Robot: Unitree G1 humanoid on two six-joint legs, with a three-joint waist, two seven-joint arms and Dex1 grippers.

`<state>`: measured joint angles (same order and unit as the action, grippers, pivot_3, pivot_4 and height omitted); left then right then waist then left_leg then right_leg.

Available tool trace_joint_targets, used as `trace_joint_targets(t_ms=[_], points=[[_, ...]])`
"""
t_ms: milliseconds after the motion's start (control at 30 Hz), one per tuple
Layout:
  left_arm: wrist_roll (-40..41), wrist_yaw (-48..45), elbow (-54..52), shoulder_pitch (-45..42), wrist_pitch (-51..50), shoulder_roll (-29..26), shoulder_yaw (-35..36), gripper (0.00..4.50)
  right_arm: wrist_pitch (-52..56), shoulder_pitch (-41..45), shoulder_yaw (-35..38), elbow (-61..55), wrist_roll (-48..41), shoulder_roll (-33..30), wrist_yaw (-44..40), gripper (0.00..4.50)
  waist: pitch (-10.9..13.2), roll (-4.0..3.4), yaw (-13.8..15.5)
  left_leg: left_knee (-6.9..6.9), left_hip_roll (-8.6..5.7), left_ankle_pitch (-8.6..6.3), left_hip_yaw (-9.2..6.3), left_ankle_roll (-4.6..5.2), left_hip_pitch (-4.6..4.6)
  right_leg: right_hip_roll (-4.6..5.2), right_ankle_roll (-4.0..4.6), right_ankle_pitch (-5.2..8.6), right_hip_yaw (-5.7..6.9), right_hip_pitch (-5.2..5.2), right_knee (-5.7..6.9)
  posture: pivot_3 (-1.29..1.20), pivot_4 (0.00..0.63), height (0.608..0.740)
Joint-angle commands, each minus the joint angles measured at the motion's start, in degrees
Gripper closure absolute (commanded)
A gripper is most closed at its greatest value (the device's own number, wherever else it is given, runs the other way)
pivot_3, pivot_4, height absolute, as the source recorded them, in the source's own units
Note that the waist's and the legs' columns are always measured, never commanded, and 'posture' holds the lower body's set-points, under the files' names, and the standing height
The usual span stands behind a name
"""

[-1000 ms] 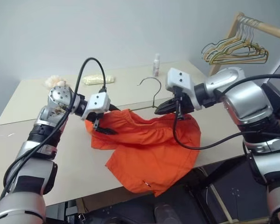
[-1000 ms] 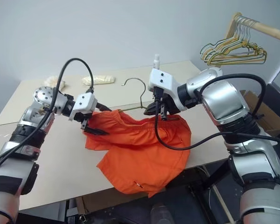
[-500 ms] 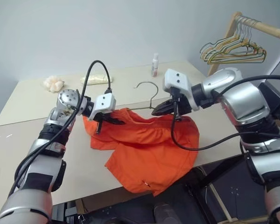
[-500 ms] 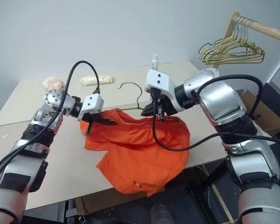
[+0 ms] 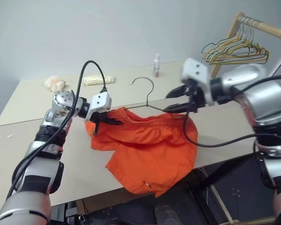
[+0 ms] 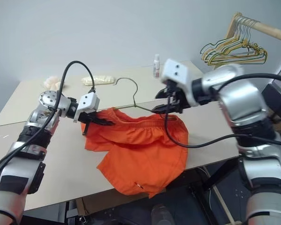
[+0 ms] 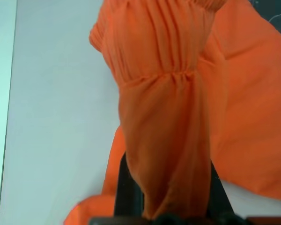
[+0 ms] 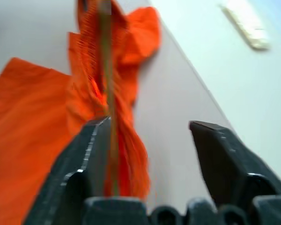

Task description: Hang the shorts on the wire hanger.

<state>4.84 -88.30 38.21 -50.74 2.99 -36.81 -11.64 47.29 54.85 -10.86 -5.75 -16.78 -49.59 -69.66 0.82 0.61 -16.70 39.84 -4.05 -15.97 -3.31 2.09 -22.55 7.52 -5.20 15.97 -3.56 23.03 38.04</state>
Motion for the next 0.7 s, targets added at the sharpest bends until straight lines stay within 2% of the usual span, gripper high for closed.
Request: trace_joint_targets(t_ms=[33,167,233,433,600,700], points=[[1.5,0.3,-2.3,-0.2,-0.9,-0.8,2.0,4.5,3.0,-4.7,6.7,-5.4,-3.1,-4.0,1.0,0.05,0.0,0.0,0.1,0.0,0.01,0.0,0.0,0.0,0.0,0.0,0.0,0.0,0.01,-0.02,-0.03,-0.27,0.0,0.74],[0.8,0.5,-1.9,-0.4,-0.8,-0.8,1.8,4.5,2.8,-14.0,6.6,-9.6,-2.2,-7.4,2.9,0.05,0.0,0.0,0.0,0.0,0.03,-0.01,0.0,0.01,0.01,0.0,0.0,0.0,0.01,-0.1,-0.06,-0.28,0.0,0.74],[0.4,0.6,-1.6,-0.7,-0.5,-0.6,1.5,4.5,2.7,-16.3,5.5,-10.7,-1.7,-7.2,4.3,0.05,0.0,-0.03,-0.2,-0.01,0.03,-0.01,0.07,0.01,0.01,0.01,-0.01,0.01,-0.07,-0.08,-0.07,-0.28,0.0,0.74],[-2.3,0.2,-0.5,-2.1,2.5,-0.6,-0.4,4.5,2.9,-16.9,-2.4,-9.8,2.0,-2.3,9.3,0.05,0.0,-0.03,-1.3,-0.01,0.05,-0.01,0.11,0.01,0.08,-0.01,-0.05,0.03,-0.13,-0.09,-0.06,-0.28,0.0,0.74],[-3.2,0.1,1.1,-3.0,4.0,-0.3,-0.7,4.5,3.6,-15.0,-5.7,-8.8,3.0,1.0,10.3,0.05,0.0,-0.04,-1.5,-0.01,0.03,-0.01,0.11,0.01,0.07,-0.01,-0.05,0.03,-0.15,-0.08,-0.04,-0.28,0.0,0.74],[-3.2,0.1,1.6,-3.4,4.1,-0.1,-0.4,4.5,2.8,-14.5,-7.9,-7.4,4.0,2.2,10.4,0.63,0.0,-0.04,-1.5,0.0,0.03,-0.01,0.1,0.01,0.07,-0.01,-0.05,0.03,-0.14,-0.1,-0.05,-0.28,0.0,0.74]])
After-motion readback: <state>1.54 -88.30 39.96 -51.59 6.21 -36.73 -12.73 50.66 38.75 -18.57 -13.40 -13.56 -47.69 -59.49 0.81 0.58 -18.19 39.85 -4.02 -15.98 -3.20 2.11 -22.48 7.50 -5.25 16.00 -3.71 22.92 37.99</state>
